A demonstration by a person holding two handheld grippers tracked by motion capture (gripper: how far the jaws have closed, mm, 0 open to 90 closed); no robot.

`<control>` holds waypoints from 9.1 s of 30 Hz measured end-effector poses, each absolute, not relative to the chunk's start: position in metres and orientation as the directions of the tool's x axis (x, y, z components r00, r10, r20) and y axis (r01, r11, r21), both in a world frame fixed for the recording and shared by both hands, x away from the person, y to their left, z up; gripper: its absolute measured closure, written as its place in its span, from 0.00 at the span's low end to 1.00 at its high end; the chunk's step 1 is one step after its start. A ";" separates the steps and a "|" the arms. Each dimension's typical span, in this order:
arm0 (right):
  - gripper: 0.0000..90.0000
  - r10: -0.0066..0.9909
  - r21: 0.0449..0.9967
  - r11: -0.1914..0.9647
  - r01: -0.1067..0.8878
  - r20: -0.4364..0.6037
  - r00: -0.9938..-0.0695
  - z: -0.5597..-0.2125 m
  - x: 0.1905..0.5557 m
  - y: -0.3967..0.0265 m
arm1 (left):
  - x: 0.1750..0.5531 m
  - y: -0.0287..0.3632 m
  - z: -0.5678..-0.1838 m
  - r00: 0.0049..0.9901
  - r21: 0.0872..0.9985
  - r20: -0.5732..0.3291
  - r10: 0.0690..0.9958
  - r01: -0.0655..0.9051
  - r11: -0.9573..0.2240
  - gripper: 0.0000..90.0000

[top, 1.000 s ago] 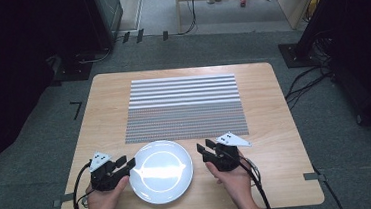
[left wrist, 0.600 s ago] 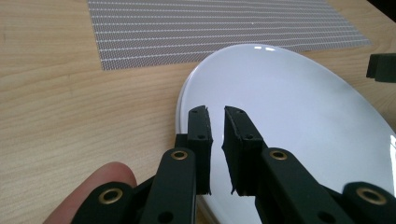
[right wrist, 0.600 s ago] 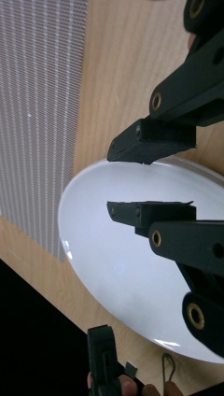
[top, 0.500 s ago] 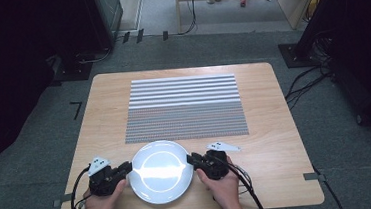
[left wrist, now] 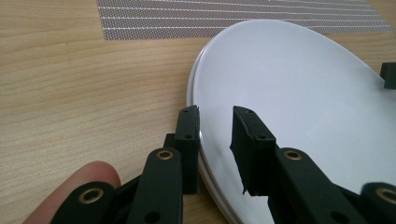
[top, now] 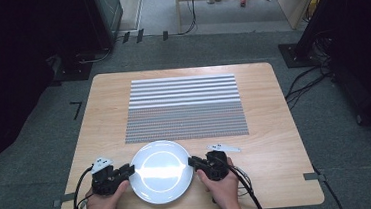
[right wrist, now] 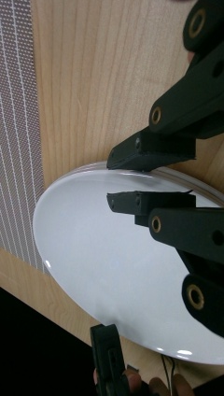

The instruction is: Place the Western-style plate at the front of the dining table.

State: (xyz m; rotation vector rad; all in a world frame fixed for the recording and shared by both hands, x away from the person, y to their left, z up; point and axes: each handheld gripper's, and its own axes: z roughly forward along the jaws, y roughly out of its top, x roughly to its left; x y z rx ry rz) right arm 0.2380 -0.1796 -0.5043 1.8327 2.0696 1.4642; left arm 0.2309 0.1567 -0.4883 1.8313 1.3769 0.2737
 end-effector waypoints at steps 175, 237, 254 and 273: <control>0.96 0.652 0.437 -0.326 0.839 0.746 -0.135 -0.499 0.246 -0.236 | 0.230 0.117 -0.501 0.469 0.684 -0.347 0.812 0.719 -0.123 0.65; 0.97 0.611 0.458 -0.459 0.761 0.785 -0.103 -0.498 0.247 -0.248 | 0.237 0.115 -0.494 0.410 0.618 -0.573 0.710 0.785 0.045 0.79; 0.97 0.575 0.457 -0.493 0.740 0.810 -0.116 -0.469 0.280 -0.248 | 0.273 0.117 -0.457 0.413 0.655 -0.569 0.711 0.751 0.088 0.81; 0.97 0.575 0.484 -0.537 0.691 0.809 -0.120 -0.433 0.337 -0.244 | 0.338 0.115 -0.424 0.419 0.677 -0.568 0.709 0.727 0.113 0.82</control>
